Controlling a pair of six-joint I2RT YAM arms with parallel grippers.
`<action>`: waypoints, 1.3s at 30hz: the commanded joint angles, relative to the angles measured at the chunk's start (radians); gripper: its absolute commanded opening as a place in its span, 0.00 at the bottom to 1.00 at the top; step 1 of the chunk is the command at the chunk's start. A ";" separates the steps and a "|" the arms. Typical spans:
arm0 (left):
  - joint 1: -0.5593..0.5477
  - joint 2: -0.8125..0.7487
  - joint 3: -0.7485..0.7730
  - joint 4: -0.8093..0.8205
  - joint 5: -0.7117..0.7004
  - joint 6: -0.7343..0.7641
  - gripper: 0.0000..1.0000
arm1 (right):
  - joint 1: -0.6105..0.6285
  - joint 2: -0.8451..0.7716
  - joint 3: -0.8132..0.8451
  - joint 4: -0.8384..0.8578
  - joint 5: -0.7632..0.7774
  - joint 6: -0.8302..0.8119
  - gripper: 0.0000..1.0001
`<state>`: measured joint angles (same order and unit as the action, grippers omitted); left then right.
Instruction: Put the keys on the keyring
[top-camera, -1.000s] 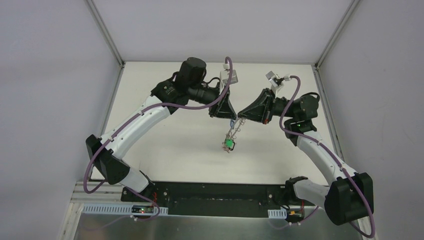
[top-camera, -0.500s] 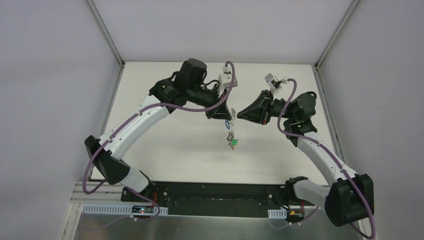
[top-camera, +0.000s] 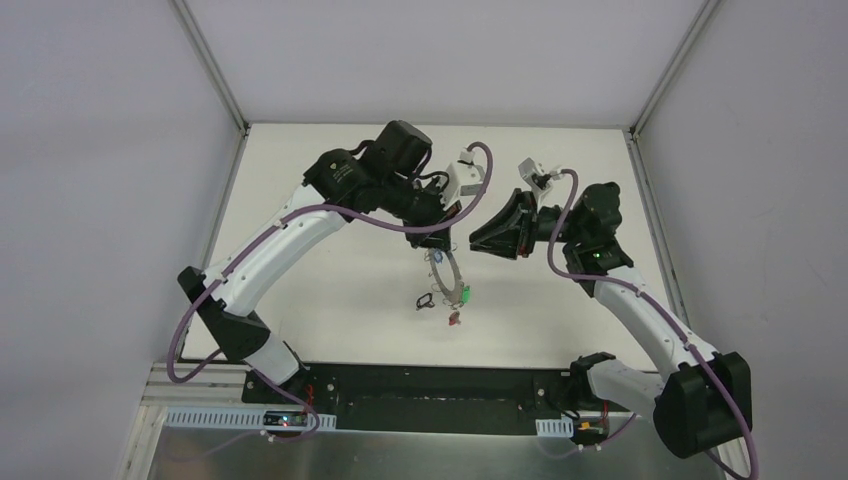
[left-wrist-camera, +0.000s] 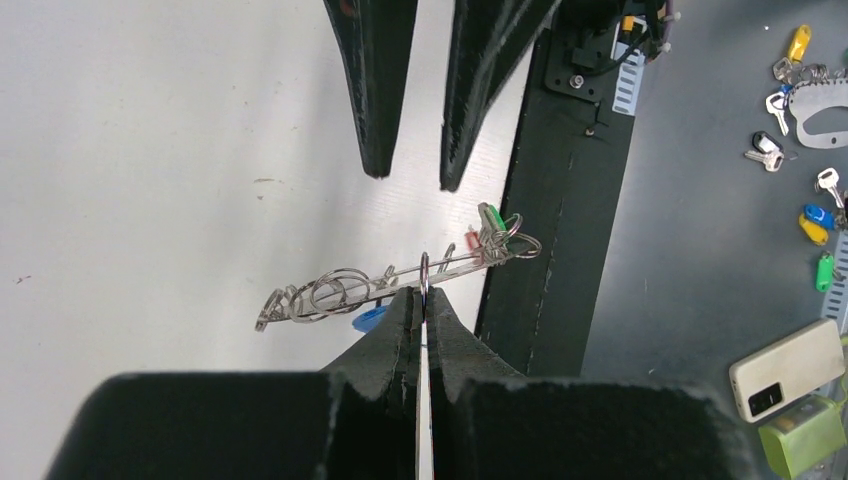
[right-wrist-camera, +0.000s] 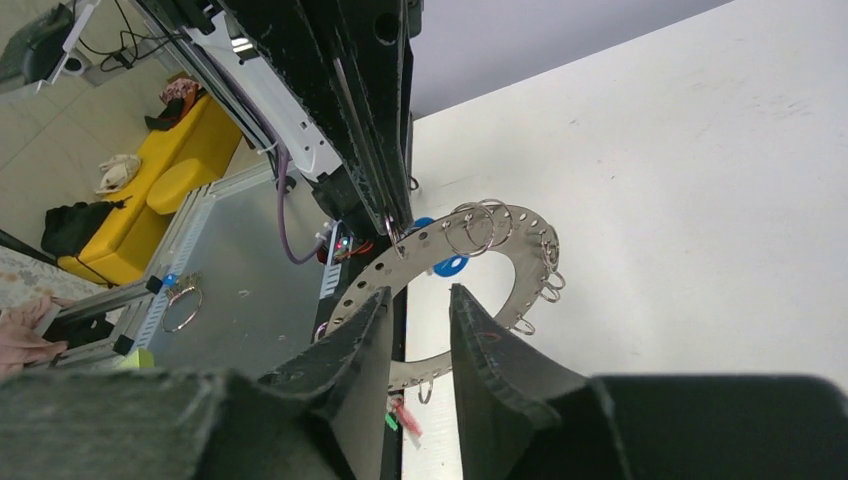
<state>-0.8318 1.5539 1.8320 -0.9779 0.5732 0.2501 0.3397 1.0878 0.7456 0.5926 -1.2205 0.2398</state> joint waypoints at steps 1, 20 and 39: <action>-0.019 0.051 0.124 -0.106 -0.017 -0.022 0.00 | 0.026 -0.039 0.029 -0.079 -0.044 -0.127 0.33; -0.037 0.153 0.206 -0.183 0.075 -0.116 0.00 | 0.080 -0.029 0.055 -0.200 -0.028 -0.259 0.40; -0.042 0.163 0.176 -0.156 0.109 -0.131 0.00 | 0.081 -0.019 0.004 0.001 -0.021 -0.080 0.33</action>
<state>-0.8650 1.7191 2.0052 -1.1557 0.6456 0.1371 0.4160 1.0733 0.7532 0.4988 -1.2373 0.1249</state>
